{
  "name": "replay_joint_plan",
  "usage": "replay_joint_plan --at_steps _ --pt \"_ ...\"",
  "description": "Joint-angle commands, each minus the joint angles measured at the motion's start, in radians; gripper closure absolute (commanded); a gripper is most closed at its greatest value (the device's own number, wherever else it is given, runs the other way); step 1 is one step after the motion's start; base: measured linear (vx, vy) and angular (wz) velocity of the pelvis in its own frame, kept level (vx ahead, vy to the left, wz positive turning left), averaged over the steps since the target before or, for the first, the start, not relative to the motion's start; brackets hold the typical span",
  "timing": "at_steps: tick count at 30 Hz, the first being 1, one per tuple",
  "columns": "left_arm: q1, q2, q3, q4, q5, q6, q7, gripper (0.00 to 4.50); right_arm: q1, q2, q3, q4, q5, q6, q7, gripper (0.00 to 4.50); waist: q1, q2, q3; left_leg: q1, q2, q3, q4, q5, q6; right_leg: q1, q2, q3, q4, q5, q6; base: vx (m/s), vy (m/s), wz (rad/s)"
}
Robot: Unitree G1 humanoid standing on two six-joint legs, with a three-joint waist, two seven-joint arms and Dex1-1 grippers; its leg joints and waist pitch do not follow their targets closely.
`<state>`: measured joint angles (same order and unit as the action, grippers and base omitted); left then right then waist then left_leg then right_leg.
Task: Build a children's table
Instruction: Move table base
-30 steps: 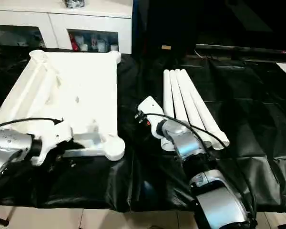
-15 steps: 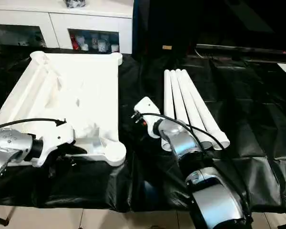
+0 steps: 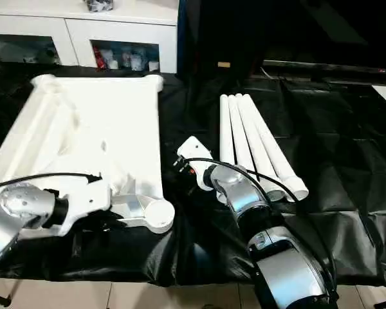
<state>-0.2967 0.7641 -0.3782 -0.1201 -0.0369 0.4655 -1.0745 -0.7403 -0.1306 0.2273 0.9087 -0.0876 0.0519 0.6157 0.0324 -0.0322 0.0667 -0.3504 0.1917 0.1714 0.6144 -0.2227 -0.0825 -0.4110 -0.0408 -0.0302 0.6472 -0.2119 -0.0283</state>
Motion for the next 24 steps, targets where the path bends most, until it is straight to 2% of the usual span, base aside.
replay_joint_plan --at_steps 1,6,11,16,19,24 --pt "0.016 -0.012 -0.002 0.005 0.011 0.031 0.03 4.46 0.009 0.003 0.0 0.002 -0.006 -0.008 0.001 0.0 0.006 0.011 -0.073 -0.005 0.029 -0.002 -0.065 -0.011 0.017 0.07 -0.081 0.05 -0.055 0.049 -0.272 0.0 0.0 0.0" --pt "0.001 -0.071 0.03 -0.028 -0.027 0.045 0.059 4.46 0.011 0.028 0.004 0.001 -0.003 -0.011 0.002 0.0 0.006 0.008 -0.074 -0.005 0.03 -0.002 -0.064 -0.004 0.024 0.069 -0.081 0.05 -0.054 0.056 -0.275 0.0 0.0 0.0" --pt "-0.015 -0.108 0.025 -0.037 -0.025 0.036 0.083 4.46 0.007 0.043 0.005 0.005 -0.005 -0.013 -0.005 0.0 0.008 0.007 -0.075 -0.006 0.028 -0.003 -0.063 0.008 0.032 0.071 -0.081 0.049 -0.054 0.071 -0.274 0.0 0.0 0.0" --pt "-0.025 -0.131 0.026 -0.021 -0.008 0.024 0.109 4.46 0.007 0.048 0.005 0.006 -0.007 -0.015 -0.007 0.0 0.009 0.008 -0.075 -0.006 0.028 -0.003 -0.063 0.0 0.032 0.07 -0.081 0.048 -0.055 0.058 -0.271 0.0 0.0 0.0" --pt "-0.041 -0.153 0.035 -0.002 0.001 0.022 0.134 4.46 0.005 0.05 -0.001 0.008 -0.007 -0.015 -0.011 0.0 0.009 0.012 -0.076 -0.006 0.028 -0.003 -0.063 0.004 0.032 0.07 -0.081 0.048 -0.054 0.067 -0.273 0.0 0.0 0.0" --pt "-0.054 -0.172 0.038 -0.008 -0.01 0.05 0.14 4.46 0.005 0.048 -0.005 0.011 -0.005 -0.015 -0.014 0.0 0.01 0.012 -0.077 -0.006 0.028 -0.004 -0.062 0.01 0.034 0.072 -0.08 0.047 -0.053 0.091 -0.278 0.0 0.0 0.0"
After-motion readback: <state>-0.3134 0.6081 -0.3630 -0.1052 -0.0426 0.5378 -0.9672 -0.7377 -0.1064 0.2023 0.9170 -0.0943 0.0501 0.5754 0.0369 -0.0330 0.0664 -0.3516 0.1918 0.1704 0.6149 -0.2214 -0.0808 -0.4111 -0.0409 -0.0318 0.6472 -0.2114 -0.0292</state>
